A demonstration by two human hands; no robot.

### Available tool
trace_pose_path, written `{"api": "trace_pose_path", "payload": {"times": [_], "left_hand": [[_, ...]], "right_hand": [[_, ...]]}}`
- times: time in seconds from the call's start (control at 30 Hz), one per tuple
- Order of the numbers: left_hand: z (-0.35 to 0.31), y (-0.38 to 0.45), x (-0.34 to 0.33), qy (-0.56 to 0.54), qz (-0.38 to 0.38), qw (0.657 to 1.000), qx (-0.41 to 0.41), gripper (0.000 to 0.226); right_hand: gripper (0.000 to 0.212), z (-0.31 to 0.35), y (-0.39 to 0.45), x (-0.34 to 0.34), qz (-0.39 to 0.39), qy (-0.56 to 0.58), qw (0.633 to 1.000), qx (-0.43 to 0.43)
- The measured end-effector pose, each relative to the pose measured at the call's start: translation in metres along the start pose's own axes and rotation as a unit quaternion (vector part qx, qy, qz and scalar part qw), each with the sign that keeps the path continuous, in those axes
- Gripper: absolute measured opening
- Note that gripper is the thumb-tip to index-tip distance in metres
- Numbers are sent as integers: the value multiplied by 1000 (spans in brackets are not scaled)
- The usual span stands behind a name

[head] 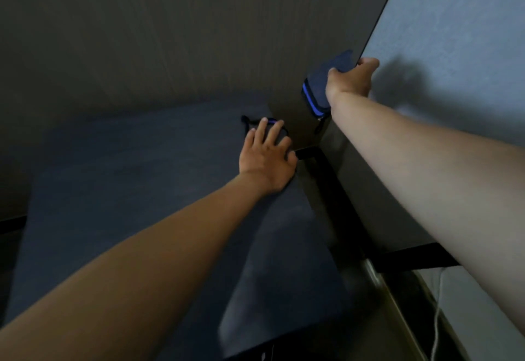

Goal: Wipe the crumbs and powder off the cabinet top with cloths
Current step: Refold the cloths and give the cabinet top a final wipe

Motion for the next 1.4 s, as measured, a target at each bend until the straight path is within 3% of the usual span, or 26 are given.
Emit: {"api": "trace_pose_path", "payload": {"times": [0.37, 0.7, 0.83, 1.0, 1.17, 1.27, 1.37, 1.4], "left_hand": [[-76, -132, -6, -36, 10, 999, -40, 47], [-97, -211, -8, -22, 8, 998, -50, 59], [-93, -211, -7, -26, 3, 999, -42, 60], [-57, -190, 1, -33, -10, 999, -7, 61], [-19, -172, 12, -28, -9, 1000, 7, 60], [-3, -165, 16, -17, -8, 1000, 8, 60], [4, -159, 17, -16, -15, 1000, 10, 61], [4, -158, 17, -19, -17, 1000, 8, 61]], "right_hand": [[52, 40, -43, 32, 29, 38, 999, 11], [52, 37, -70, 38, 70, 13, 997, 19], [29, 33, -82, 13, 140, -16, 990, 29], [12, 26, -92, -19, 174, -42, 982, 55], [19, 22, -87, -53, 206, -122, 966, 93], [31, 20, -80, -72, 224, -70, 970, 62], [19, 24, -82, -94, 269, 12, 963, 9], [24, 24, -83, -100, 281, 38, 959, -14]]}}
Point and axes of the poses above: each hand's wrist, its own y-axis towards the middle knuckle, its own x-axis out of the back of the hand, z = x × y, the point moved 8 cm from there along y, towards the middle knuckle, and after that the axes turned 3 degrees about -z, right-handed, at the moved point
